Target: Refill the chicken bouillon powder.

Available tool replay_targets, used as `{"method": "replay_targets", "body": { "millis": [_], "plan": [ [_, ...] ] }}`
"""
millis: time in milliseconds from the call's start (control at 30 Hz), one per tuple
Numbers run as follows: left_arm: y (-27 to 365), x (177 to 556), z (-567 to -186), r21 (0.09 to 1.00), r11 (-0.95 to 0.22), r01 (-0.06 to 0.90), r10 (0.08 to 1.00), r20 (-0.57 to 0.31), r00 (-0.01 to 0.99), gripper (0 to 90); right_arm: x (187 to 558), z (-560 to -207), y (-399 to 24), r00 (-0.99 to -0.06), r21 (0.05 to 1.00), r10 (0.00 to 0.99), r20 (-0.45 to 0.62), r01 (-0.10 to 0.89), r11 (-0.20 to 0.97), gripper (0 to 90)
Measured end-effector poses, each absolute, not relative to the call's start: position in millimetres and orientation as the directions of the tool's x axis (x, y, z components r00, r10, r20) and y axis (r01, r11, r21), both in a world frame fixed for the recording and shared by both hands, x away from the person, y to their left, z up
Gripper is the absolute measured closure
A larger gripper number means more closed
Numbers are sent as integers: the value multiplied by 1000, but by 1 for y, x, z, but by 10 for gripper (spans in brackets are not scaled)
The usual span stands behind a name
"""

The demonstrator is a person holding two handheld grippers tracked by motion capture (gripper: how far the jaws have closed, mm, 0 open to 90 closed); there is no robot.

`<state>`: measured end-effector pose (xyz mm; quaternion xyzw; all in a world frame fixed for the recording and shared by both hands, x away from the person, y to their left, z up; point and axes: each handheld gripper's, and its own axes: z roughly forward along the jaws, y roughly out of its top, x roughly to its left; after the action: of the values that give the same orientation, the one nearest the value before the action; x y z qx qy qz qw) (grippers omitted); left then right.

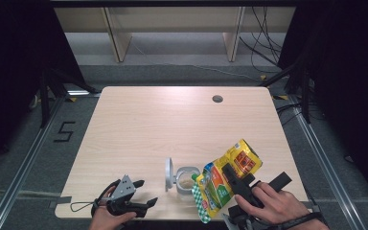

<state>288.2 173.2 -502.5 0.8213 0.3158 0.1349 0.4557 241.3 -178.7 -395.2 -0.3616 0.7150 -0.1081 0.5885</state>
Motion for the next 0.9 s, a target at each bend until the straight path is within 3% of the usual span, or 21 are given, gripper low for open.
{"method": "replay_targets", "body": {
  "millis": [400, 600, 633, 800, 900],
  "plan": [
    [173, 288, -503, 835, -379, 398, 643, -72, 762, 216, 241, -394, -180, -52, -579, -646, -762, -391, 715, 523],
    [173, 288, -503, 837, -370, 402, 645, -80, 760, 216, 240, -388, -177, 37, -642, -692, -721, -408, 649, 523],
    [173, 288, -503, 836, -373, 403, 645, -79, 760, 216, 239, -388, -177, 8, -612, -662, -750, -389, 689, 523],
    [172, 288, -503, 839, -367, 401, 646, -80, 759, 216, 239, -390, -175, 13, -653, -712, -702, -410, 637, 524],
    [172, 288, -503, 834, -374, 405, 645, -80, 760, 216, 238, -392, -177, -3, -616, -671, -742, -393, 683, 524]
  ]
}}
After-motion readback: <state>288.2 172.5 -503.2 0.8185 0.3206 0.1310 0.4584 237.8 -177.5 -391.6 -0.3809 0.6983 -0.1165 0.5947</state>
